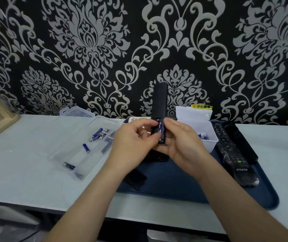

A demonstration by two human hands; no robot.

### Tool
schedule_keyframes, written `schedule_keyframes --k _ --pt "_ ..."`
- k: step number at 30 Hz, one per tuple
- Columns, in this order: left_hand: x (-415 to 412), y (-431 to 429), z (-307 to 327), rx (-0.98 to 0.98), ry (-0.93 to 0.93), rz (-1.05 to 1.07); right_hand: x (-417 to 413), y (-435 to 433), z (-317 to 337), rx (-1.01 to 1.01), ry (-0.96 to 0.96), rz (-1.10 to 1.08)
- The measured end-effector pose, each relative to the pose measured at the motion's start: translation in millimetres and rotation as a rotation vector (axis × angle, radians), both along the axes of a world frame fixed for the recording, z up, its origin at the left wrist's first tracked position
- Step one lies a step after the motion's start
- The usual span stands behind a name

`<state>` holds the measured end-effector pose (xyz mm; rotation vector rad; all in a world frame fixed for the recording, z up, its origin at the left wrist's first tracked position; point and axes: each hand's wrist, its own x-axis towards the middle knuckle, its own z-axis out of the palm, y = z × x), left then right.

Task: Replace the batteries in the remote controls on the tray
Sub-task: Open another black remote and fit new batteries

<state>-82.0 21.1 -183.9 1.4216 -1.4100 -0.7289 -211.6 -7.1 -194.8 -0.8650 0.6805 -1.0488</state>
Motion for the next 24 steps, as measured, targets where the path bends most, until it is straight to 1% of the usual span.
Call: schedule_keyframes --k 1,2,7,11,13,17,20,22,24 --pt "0.3 -1.2 -2.1 -0.051 -0.157 0.008 -0.3 -0.3 0.5 -0.018 0.023 -0.005" --pt "1.2 -1.3 -3.4 -0.085 -0.240 0.005 -0.7 -0.1 0.6 -0.040 0.057 -0.012" --pt "6.8 2.0 -3.6 -0.231 -0.370 -0.049 -2.7 -0.2 -1.8 -0.124 0.206 -0.040" --pt "8.2 2.2 -2.5 -0.253 -0.450 -0.030 -1.1 0.0 -2.8 -0.141 0.243 -0.048" --pt "5.1 2.7 -2.8 -0.248 -0.467 0.017 2.5 0.9 -4.3 -0.132 0.211 -0.048" --pt "-2.6 4.6 -2.6 -0.242 -0.498 0.162 12.1 5.4 -6.2 -0.057 0.005 0.007" --pt "1.0 2.5 -3.2 -0.269 -0.536 0.191 12.2 4.8 -3.2 -0.076 0.024 0.036" --pt "6.1 0.4 -4.3 -0.280 -0.571 0.189 8.8 2.4 0.2 -0.083 0.062 -0.006" --pt "11.1 -1.1 -5.7 -0.283 -0.578 0.162 5.1 1.2 3.6 -0.077 0.051 -0.049"
